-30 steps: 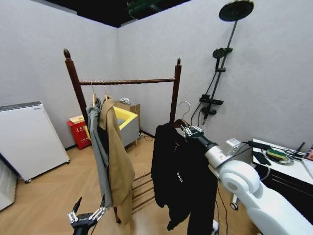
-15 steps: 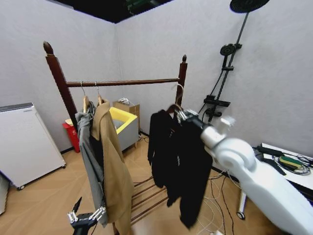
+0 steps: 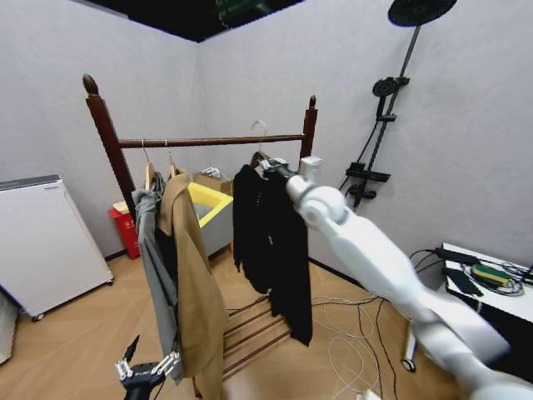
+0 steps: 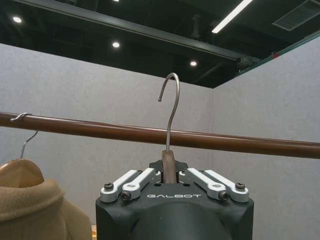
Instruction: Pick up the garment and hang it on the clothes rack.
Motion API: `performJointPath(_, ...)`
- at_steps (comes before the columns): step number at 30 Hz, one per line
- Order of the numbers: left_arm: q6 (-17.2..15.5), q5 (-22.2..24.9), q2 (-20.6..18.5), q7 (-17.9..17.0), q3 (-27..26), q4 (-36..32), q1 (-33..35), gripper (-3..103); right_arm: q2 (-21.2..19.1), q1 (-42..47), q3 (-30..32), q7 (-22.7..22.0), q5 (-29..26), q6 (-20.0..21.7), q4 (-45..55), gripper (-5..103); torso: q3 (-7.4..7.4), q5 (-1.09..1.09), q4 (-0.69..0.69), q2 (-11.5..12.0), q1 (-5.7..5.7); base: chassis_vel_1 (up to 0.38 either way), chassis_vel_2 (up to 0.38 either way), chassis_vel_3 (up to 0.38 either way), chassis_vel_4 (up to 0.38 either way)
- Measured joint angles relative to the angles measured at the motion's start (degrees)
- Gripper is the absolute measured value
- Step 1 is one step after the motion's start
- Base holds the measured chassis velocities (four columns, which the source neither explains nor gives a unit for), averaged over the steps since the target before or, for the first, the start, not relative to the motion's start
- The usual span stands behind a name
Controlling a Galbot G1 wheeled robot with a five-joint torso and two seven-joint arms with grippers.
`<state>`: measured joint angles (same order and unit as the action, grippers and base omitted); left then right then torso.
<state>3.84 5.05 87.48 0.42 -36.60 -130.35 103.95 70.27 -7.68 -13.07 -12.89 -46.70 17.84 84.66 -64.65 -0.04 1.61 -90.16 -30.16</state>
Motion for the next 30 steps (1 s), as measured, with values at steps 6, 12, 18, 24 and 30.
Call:
performJointPath(6,0.0,0.0,0.0,0.0,0.0,0.0,0.0,100,6.7,-2.3,-0.3,0.7,6.7,-0.6,-7.8,10,0.03,0.02,0.02,0.0,0.03,0.0,0.0,0.0,0.0)
performJointPath(12,0.0,0.0,0.0,0.0,0.0,0.0,0.0,100,9.2,-2.6,0.2,1.3,10.3,-1.7,-13.9,10,0.02,0.04,0.03,0.0,0.02,0.0,0.0,0.0,0.0)
performJointPath(18,0.0,0.0,0.0,0.0,0.0,0.0,0.0,100,10.7,-1.7,1.1,1.8,11.6,-2.4,-16.4,10,0.02,0.03,0.03,0.0,0.02,0.0,0.0,0.0,0.0)
performJointPath(24,0.0,0.0,0.0,0.0,0.0,0.0,0.0,100,10.3,0.7,1.3,1.6,11.5,-1.9,-14.3,10,0.03,0.04,0.03,0.0,0.03,0.0,0.0,0.0,0.0)
performJointPath(30,0.0,0.0,0.0,0.0,0.0,0.0,0.0,100,7.4,3.5,1.2,1.4,7.6,-0.7,-8.3,25,0.02,0.04,0.03,0.0,0.02,0.0,0.0,0.0,0.0)
